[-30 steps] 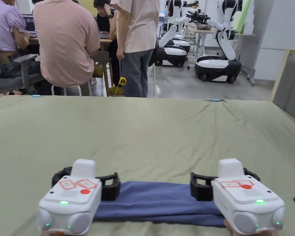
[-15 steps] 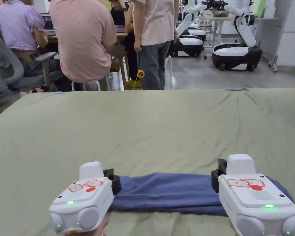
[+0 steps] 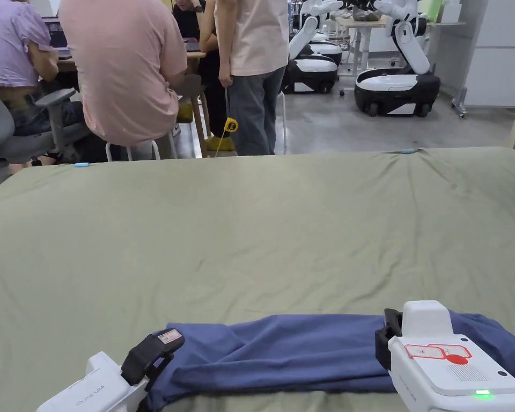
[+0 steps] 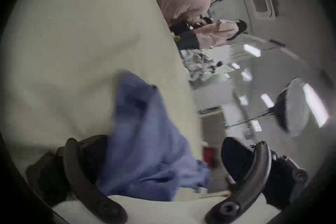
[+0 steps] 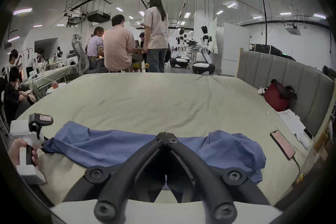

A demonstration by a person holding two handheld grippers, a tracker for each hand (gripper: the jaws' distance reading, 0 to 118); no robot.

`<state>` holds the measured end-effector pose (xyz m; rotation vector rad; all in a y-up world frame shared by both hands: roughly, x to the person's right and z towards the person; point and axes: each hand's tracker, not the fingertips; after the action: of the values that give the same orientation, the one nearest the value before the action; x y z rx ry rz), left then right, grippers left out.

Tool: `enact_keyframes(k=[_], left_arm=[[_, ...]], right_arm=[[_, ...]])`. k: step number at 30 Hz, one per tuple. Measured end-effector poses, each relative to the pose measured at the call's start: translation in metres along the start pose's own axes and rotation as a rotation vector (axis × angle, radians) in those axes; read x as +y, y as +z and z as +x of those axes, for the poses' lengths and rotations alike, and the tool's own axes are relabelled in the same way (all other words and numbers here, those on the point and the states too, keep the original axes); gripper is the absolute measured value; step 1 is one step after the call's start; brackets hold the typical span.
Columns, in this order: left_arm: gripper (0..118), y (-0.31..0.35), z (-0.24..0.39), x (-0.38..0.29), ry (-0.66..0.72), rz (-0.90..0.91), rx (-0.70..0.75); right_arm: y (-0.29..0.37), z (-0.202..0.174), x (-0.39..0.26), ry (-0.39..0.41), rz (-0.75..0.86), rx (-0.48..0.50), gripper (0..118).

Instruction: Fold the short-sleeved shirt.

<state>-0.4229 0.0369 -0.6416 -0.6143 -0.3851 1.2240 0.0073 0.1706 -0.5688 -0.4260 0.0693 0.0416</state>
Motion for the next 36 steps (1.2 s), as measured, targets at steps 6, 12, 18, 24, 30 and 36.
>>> enact_keyframes(k=[6, 12, 18, 24, 30, 36], left_arm=[[8, -0.027, -0.006, -0.007, 0.079, -0.012, 0.119], [6, 0.009, 0.017, 0.016, -0.205, 0.172, 0.315], [6, 0.018, 0.084, 0.011, -0.749, 0.204, 0.632], [6, -0.051, 0.161, -0.088, -1.197, 0.113, 0.545], [5, -0.143, 0.132, -0.177, -1.432, -0.187, 0.634], [102, -0.128, 0.14, -0.166, -1.235, -0.136, 0.51]], right_arm=[[-0.006, -0.008, -0.001, 0.031, -0.018, 0.033, 0], [-0.005, -0.002, -0.005, 0.049, -0.023, 0.044, 0], [0.002, 0.009, -0.009, 0.034, -0.018, 0.03, 0], [0.012, 0.025, -0.011, 0.005, -0.02, 0.023, 0], [0.029, 0.052, -0.013, -0.038, -0.021, 0.01, 0], [0.038, 0.072, -0.015, -0.058, -0.024, -0.014, 0]])
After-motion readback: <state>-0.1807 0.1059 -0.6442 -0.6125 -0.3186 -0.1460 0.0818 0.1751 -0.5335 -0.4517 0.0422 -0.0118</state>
